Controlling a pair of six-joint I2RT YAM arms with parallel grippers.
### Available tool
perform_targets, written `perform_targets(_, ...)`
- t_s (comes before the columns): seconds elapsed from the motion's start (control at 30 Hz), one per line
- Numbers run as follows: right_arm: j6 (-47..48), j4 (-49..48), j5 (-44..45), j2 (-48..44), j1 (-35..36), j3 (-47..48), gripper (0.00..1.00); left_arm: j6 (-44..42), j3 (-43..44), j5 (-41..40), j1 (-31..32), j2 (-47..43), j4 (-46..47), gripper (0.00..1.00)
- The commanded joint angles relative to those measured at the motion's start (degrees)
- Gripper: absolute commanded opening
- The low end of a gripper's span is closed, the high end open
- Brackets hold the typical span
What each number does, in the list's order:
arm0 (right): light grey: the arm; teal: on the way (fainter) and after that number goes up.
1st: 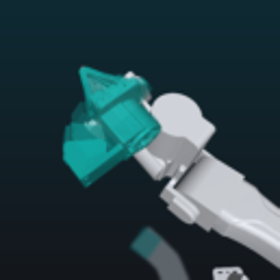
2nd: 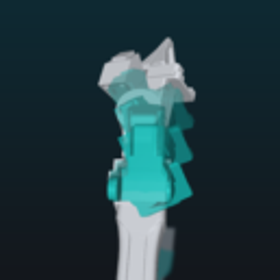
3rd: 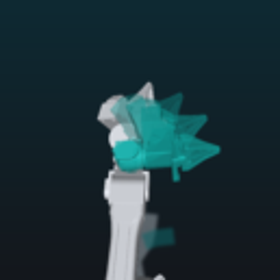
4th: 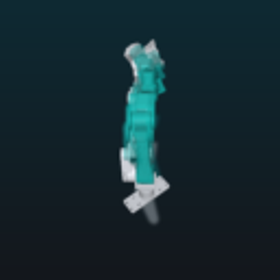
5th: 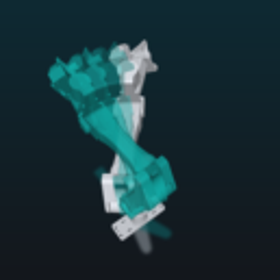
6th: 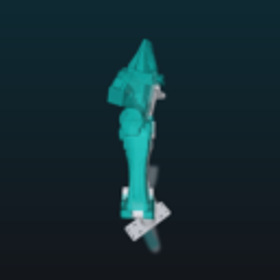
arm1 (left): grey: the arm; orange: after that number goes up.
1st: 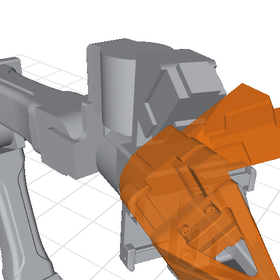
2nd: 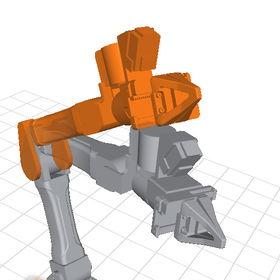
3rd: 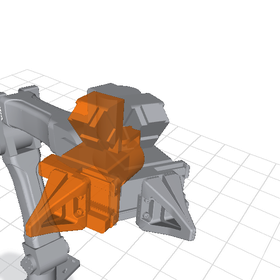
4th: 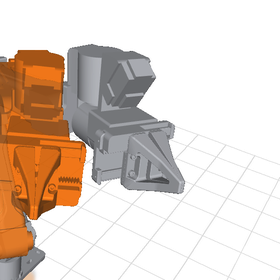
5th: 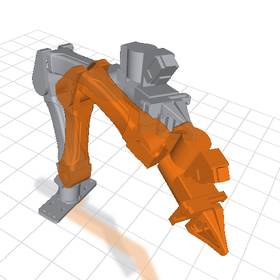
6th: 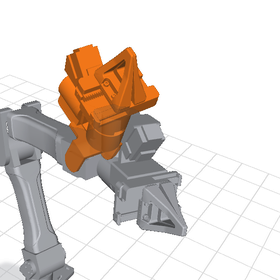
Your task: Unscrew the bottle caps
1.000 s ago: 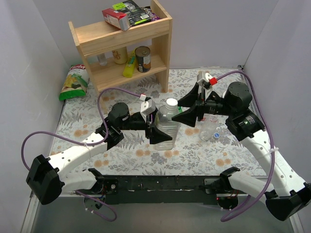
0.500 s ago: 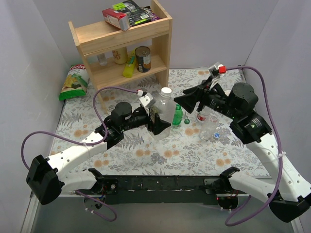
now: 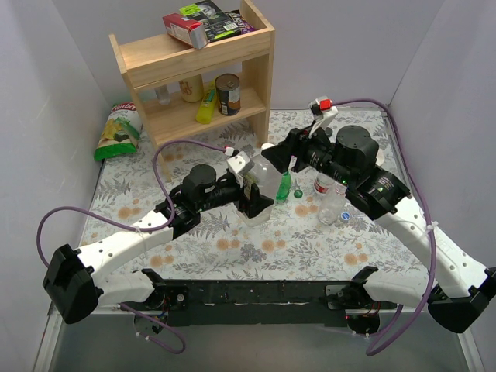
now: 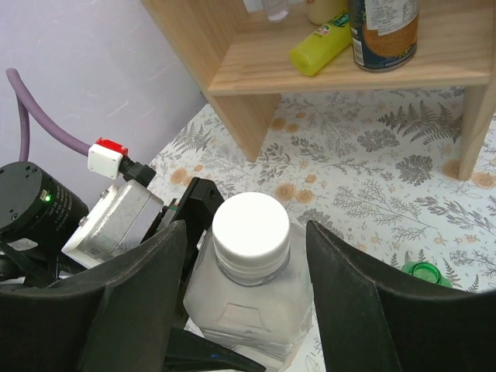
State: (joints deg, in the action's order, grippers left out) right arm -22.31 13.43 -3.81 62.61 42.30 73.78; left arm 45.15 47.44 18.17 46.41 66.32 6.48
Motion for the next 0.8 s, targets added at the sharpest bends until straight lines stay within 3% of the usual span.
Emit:
perform_targets(0.0, 0.51, -2.18, 2.23, 0.32, 0.76, 3.21, 0.68, -1.02, 2.75, -1.47, 0.61, -0.49, 1.25, 0.3)
perform_targets(0.33, 0.68, -1.04, 0.83, 2.25, 1.11, 4.18, 0.63, -1.29, 2.92, -1.74, 0.87, -0.41, 0.99, 0.3)
perform_targets(0.4, 0.86, -1.3, 0.74, 2.08, 1.11, 4.09, 0.58, -1.29, 2.92, -1.83, 0.87, -0.49, 0.99, 0.3)
perform_targets(0.5, 1.21, -1.39, 0.3, 1.9, 1.03, 3.74, 0.41, -1.46, 2.83, -1.39, 0.87, -0.58, 1.08, 0.3)
perform_targets(0.63, 2.61, -1.74, -1.63, 1.2, 0.94, 2.95, 0.26, -1.46, 2.31, 2.03, 0.87, -1.37, 2.22, 0.3)
perform_targets(0.77, 6.21, -1.65, -8.46, -0.82, -1.42, 2.34, 0.2, -1.2, 1.08, 10.11, 0.87, -2.95, 5.29, 0.3)
